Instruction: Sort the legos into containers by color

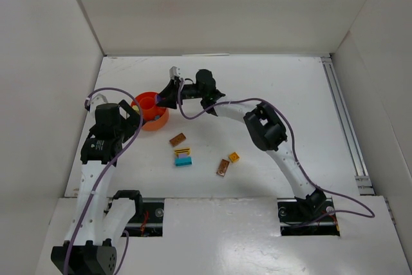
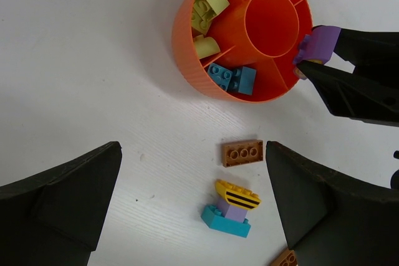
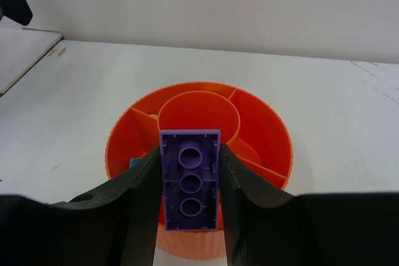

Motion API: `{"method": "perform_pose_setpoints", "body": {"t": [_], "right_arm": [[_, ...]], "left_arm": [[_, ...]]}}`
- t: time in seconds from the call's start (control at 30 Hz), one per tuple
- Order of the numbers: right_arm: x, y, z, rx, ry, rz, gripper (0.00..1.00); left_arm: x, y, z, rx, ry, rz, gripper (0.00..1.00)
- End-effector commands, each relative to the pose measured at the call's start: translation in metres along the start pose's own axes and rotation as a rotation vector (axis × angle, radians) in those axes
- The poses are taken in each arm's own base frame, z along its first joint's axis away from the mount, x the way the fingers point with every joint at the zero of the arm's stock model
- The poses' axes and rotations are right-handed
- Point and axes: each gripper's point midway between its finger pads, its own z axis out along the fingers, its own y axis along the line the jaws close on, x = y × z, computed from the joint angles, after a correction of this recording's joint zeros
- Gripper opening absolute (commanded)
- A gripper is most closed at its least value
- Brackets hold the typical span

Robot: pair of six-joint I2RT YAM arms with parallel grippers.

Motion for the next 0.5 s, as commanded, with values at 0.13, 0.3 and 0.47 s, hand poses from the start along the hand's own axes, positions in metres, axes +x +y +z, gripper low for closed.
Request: {"method": "perform_pose_setpoints", "body": {"t": [0.13, 0.3, 0.47], "right_arm": [[-0.026, -0.002, 0.006, -0.041, -0.069, -0.082, 0.39], [-0.021, 0.0, 0.005, -0.051, -0.068, -0.073, 0.43], [-0.018, 0.008, 0.01, -0.083, -0.065, -0.063, 0.46]], "left_arm": [[-0.024, -0.016, -0.017, 0.074, -0.077, 0.006, 1.0], [-0.025, -0.017, -0.019, 0.08, -0.085, 0.005, 1.0], [-0.024, -0.018, -0.019, 0.087, -0.079, 0.015, 1.0]]}}
